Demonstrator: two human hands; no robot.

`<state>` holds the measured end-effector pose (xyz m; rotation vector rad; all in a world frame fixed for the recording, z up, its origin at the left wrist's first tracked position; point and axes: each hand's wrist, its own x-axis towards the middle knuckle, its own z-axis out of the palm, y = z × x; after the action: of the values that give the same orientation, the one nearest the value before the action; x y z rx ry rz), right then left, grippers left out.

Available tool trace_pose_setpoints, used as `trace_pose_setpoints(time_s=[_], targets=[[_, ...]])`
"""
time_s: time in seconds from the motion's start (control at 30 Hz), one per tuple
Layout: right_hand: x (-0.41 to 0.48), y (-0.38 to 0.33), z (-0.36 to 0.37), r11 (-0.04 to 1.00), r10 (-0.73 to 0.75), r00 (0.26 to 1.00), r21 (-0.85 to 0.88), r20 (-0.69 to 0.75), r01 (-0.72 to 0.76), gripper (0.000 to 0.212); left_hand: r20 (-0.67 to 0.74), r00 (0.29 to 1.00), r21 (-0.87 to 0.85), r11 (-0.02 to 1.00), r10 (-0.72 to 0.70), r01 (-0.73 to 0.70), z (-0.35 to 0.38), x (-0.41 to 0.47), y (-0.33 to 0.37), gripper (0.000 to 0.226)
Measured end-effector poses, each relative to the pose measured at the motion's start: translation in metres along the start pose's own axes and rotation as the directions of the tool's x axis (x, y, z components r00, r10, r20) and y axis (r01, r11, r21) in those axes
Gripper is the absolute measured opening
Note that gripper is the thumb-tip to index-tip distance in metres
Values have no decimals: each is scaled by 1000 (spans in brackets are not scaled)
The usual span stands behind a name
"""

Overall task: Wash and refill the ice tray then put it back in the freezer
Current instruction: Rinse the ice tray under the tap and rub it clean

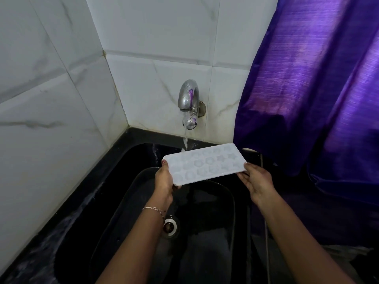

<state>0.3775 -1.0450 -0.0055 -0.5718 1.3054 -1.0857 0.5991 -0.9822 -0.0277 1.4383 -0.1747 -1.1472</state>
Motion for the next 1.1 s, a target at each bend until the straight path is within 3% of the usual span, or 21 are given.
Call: trace_pose_setpoints(time_s=[0.33, 0.67, 0.9, 1.1], targets=[[-39, 49, 35, 990, 107, 988, -106, 115, -95, 4, -172, 985, -85, 996, -12, -3, -90, -35, -20, 42], [-70, 102, 72, 967, 219, 950, -180, 220, -181, 16, -380, 925, -151, 987, -10, -51, -168, -65, -40, 45], [-68, 90, 95, 955, 292, 910, -138, 294, -262, 10, -478, 878, -197, 973, 8, -116, -171, -62, -32, 45], [-55, 68, 106, 956, 290, 909, -57, 301, -286, 25, -454, 891, -254, 960, -8, -120, -149, -44, -19, 45]])
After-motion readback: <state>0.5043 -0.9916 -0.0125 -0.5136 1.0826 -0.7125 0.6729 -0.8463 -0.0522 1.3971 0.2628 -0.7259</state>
